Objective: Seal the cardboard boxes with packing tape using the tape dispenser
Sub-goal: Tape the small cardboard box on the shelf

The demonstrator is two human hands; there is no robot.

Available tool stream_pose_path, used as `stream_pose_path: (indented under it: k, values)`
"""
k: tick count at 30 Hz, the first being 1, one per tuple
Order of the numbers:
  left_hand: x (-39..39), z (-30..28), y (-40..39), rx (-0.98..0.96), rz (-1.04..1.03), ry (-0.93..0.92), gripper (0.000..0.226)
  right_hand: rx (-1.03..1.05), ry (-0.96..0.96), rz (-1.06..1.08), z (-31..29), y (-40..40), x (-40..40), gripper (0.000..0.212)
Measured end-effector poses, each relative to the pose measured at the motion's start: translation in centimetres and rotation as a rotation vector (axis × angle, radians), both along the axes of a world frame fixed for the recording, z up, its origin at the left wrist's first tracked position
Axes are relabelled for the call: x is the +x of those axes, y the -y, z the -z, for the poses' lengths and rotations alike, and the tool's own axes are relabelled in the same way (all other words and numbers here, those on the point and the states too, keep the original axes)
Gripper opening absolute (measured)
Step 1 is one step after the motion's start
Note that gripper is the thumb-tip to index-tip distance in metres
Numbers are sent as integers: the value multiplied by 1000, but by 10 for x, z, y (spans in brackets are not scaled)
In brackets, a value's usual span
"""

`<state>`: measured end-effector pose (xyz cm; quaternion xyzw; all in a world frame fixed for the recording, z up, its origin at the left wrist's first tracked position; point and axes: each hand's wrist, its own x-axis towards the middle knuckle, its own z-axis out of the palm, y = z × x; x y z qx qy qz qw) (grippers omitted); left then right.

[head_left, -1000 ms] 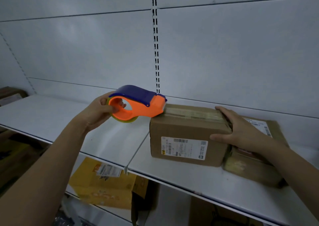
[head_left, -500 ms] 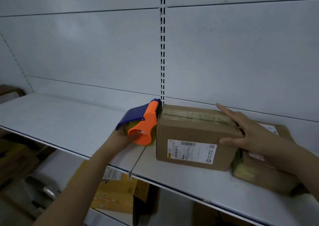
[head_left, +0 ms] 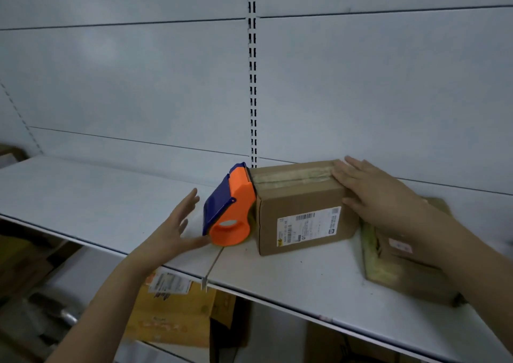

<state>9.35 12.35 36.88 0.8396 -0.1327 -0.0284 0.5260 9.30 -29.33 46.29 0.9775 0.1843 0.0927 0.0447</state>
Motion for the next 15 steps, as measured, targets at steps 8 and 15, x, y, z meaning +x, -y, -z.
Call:
stream_pose_path:
  k: [8, 15]
  values:
    - [-6, -32, 50, -38, 45, 63, 67, 164, -101, -50, -5, -104, -16, 85]
    - [-25, -30, 53, 16, 8, 39, 77, 160, -21, -249, 0, -108, -5, 100]
